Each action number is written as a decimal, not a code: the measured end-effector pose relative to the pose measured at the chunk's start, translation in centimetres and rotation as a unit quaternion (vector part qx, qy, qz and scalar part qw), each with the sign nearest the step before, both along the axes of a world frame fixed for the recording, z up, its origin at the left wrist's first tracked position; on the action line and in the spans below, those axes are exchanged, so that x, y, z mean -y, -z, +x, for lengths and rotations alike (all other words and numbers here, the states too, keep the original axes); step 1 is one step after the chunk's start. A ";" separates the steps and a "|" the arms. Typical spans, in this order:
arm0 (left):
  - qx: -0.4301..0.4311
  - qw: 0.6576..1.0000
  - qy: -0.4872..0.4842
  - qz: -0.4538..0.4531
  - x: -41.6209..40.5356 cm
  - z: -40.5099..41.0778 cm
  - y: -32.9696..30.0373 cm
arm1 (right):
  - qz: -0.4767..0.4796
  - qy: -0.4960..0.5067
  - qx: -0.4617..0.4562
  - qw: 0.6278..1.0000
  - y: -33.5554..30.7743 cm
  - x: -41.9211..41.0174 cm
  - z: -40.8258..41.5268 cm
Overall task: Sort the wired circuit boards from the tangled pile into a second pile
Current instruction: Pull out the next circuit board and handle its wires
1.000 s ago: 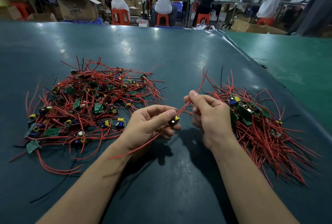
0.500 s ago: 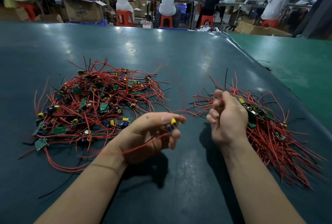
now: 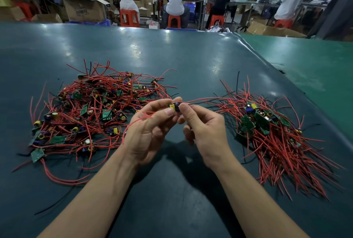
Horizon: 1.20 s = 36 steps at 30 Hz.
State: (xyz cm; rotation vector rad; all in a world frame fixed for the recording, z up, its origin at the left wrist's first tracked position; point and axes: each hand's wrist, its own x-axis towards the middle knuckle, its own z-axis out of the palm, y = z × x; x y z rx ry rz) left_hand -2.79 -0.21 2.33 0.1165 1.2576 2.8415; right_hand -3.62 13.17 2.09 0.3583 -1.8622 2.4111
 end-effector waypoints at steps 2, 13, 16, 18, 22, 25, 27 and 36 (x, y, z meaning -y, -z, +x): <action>-0.001 1.000 -0.013 -0.017 -0.3 -0.1 0.2 | 0.001 0.019 0.011 1.000 0.0 0.1 -0.1; -0.026 0.995 -0.031 -0.093 -0.8 0.0 0.3 | -0.123 0.115 0.060 0.984 -0.8 -1.1 -1.2; -0.032 0.995 -0.036 -0.093 -0.7 0.0 0.4 | -0.151 0.163 0.047 0.974 -1.2 -1.9 -1.5; -0.036 0.996 -0.034 -0.080 -0.7 0.0 0.2 | -0.171 0.197 0.046 0.964 -1.4 -2.6 -1.8; -0.006 0.999 -0.044 0.021 0.5 -0.3 -0.2 | -0.234 0.185 0.072 0.952 -1.7 -4.4 -2.3; 0.006 0.999 -0.034 0.004 0.3 -0.3 -0.2 | -0.036 0.050 0.045 0.997 -0.8 -2.2 -1.1; 0.013 0.998 -0.029 -0.059 -0.4 -0.1 -0.1 | 0.072 -0.025 -0.036 0.996 0.1 -0.3 -0.2; -0.009 0.982 -0.106 -0.156 -0.6 -0.3 0.3 | 0.189 0.101 -0.219 0.952 0.4 0.0 0.1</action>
